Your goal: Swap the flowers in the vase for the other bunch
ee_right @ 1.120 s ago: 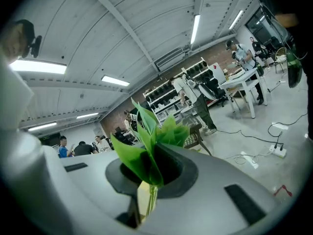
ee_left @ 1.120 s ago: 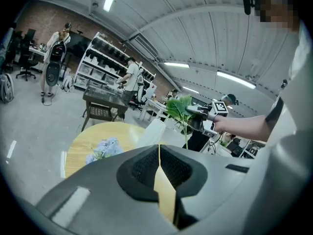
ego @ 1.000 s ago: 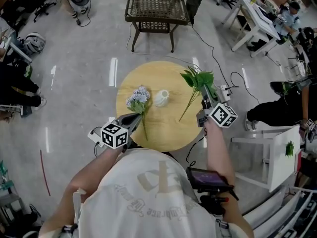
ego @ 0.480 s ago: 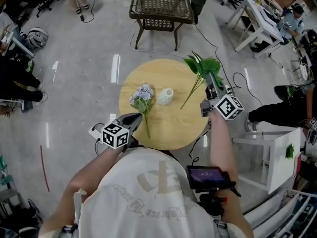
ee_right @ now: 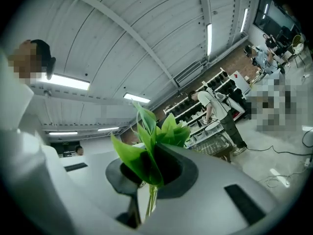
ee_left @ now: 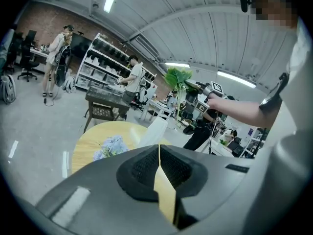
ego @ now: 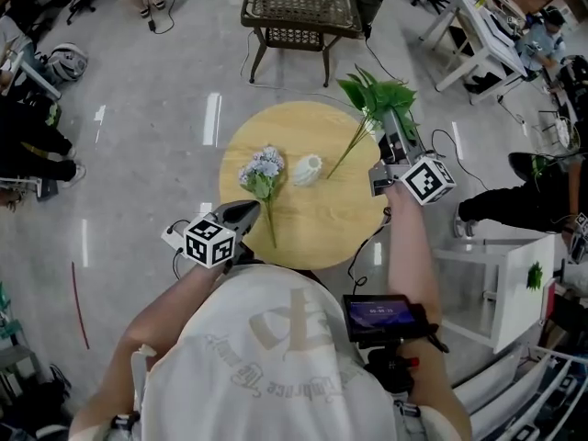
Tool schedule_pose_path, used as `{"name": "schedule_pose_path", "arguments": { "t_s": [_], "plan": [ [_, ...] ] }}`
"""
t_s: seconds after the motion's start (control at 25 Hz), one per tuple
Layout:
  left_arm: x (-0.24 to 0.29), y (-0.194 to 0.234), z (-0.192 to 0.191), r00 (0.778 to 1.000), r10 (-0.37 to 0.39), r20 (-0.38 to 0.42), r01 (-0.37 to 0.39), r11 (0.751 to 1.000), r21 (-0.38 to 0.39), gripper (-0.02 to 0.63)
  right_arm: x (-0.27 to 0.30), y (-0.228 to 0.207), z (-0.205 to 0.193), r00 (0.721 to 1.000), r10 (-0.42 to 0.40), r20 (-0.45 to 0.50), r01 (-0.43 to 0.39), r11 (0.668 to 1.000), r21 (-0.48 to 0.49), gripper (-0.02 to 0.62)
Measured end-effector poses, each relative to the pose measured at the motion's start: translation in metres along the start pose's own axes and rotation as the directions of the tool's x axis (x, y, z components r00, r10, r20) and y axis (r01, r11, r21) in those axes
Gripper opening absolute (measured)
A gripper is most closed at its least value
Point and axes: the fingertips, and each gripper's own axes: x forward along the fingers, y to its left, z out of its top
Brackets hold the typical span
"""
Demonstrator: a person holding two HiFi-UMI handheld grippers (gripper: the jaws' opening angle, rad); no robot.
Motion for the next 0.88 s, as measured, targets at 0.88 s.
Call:
{"name": "schedule_pose_path", "arguments": {
  "t_s": [0.88],
  "plan": [
    [0.015, -0.010, -0.015, 0.998, 0.067, 0.016, -0.066, 0.997, -0.038, 0.012, 0.026, 0.015, -0.008, 0.989, 0.145, -0.016, -0.146, 0.986, -0.077, 0.018]
  ]
}}
